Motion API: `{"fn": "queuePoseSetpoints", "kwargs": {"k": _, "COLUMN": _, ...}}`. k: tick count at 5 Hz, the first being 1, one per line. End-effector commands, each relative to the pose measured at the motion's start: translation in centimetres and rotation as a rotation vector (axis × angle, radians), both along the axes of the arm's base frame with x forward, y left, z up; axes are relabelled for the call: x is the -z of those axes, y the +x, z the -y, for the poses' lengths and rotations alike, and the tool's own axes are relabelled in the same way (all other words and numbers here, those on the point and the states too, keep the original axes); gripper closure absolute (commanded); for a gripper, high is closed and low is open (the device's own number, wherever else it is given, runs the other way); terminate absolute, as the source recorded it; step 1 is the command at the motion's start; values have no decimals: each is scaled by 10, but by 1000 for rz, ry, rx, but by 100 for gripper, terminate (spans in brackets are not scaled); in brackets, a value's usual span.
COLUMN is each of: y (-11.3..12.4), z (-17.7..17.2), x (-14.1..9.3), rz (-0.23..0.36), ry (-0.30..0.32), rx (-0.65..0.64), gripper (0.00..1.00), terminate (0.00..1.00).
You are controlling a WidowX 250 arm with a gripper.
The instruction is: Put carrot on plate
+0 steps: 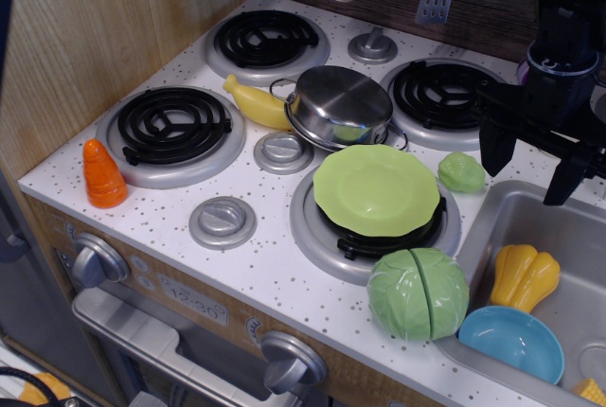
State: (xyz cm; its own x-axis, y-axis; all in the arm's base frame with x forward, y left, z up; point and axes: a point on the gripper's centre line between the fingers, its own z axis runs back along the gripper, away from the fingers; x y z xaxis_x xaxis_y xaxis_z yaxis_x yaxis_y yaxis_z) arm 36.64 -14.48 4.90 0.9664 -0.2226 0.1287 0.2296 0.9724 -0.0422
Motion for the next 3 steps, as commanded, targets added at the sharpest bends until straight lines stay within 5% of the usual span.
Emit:
{"fn": "queuePoseSetpoints", "kwargs": {"k": 1, "y": 0, "z": 0, "x": 0, "rz": 0, "ry": 0, "rx": 0, "gripper": 0, "terminate": 0}}
{"fn": "queuePoseSetpoints", "kwargs": {"k": 2, "y": -2, "z": -24, "x": -18, "rz": -41, "ry": 88, "rx": -25, "gripper": 0, "terminate": 0}}
{"fn": "queuePoseSetpoints", "kwargs": {"k": 3, "y": -9, "z": -46, "x": -43, "rz": -57, "ry": 243, "rx": -122, "gripper": 0, "terminate": 0}}
